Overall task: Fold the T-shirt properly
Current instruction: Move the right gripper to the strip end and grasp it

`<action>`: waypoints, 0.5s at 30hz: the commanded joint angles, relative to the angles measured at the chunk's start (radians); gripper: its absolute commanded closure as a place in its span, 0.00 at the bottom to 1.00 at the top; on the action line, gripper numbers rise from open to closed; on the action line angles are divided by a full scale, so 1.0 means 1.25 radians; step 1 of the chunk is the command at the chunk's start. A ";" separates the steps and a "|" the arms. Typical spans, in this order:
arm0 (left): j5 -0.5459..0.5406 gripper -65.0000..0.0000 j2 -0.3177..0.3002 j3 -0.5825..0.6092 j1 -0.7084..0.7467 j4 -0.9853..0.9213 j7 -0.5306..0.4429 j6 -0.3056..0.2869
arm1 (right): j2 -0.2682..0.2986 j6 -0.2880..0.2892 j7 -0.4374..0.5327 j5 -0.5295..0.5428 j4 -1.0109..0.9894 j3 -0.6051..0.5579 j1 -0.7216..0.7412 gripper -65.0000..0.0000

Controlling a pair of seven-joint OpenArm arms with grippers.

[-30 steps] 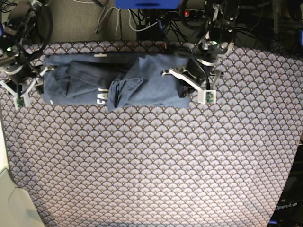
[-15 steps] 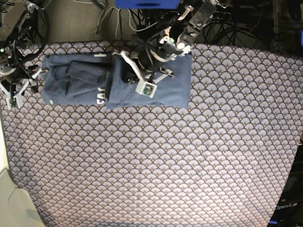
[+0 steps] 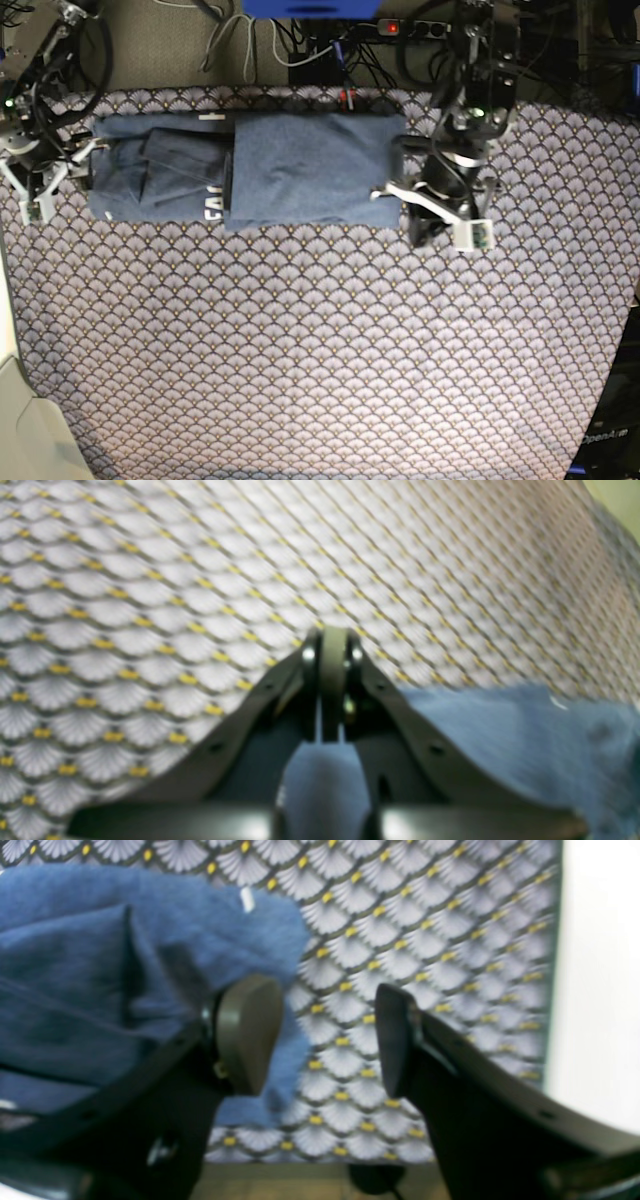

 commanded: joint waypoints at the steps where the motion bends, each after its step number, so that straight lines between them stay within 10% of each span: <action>1: -0.003 1.00 -0.003 -0.009 0.007 -0.007 -0.006 -0.006 | 0.012 -0.001 0.016 0.017 0.012 0.005 0.003 0.43; 15: -0.003 1.00 -0.042 -0.010 0.012 -0.080 -0.007 -0.006 | 0.028 -0.001 0.019 0.049 -0.174 -0.001 0.046 0.37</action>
